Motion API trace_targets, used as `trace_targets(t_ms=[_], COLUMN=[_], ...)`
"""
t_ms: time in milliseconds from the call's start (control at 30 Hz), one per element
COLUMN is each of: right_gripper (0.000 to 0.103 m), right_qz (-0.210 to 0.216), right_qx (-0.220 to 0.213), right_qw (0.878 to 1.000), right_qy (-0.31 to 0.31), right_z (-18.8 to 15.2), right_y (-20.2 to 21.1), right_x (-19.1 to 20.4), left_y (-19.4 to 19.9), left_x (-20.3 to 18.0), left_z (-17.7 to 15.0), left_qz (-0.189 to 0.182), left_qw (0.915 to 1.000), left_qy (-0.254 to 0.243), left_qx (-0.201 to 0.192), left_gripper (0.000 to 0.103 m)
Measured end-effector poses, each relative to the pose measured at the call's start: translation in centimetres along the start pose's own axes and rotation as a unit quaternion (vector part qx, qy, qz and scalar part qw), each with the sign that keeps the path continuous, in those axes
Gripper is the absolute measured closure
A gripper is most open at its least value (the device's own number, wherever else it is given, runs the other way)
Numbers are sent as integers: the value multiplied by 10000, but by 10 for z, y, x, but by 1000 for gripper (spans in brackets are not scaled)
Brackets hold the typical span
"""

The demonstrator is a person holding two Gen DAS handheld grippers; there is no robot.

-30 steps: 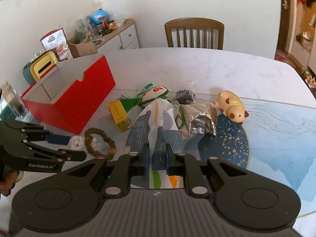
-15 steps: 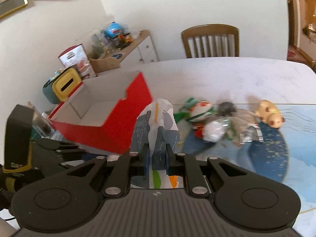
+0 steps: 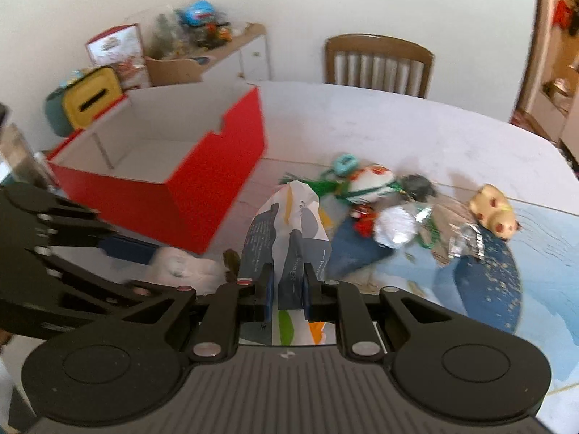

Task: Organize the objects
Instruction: 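Lift both held items and carry them toward the red-and-white cardboard box, then lower the pouch into the box and open left tool while right tool releases the bag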

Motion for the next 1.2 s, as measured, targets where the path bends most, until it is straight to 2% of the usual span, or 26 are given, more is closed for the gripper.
trace_targets(t_ms=[133, 300, 533, 700, 833, 933, 1200], right_gripper=[88, 88, 88, 88, 88, 88, 88], right_qz=[50, 288, 593, 752, 853, 865, 779], right_qx=[-149, -448, -582, -508, -310, -153, 334], right_qw=[9998, 9986, 9965, 9958, 9958, 9959, 9954], right_qy=[-125, -68, 107, 133, 154, 233, 442], right_z=[12, 45, 97, 127, 143, 150, 152], right_y=[13, 35, 37, 18, -5, -24, -77], right_x=[-2, 11, 43, 70, 92, 110, 145], left_y=[11, 46, 85, 91, 84, 74, 41], left_x=[6, 27, 74, 118, 152, 170, 206], left_z=[-1, 11, 28, 39, 46, 47, 45], left_qz=[-79, -212, 193, 477, 723, 950, 1187], left_qw=[9999, 9988, 9955, 9909, 9877, 9873, 9880], left_qy=[61, 167, 334, 805, 1066, 1048, 977], left_qx=[-55, -401, -871, -964, -888, -725, -129], left_gripper=[58, 58, 58, 58, 58, 58, 58])
Point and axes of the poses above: each gripper's, at about its wrist camera, not at the fingertips, and y roughly against the way its jaws point, x to its left, z to its top, the point moved 5 cm from there along -y, roughly the way its jaws point, and after that the axes turned 9 degrees about x, right-handed, at the moved point
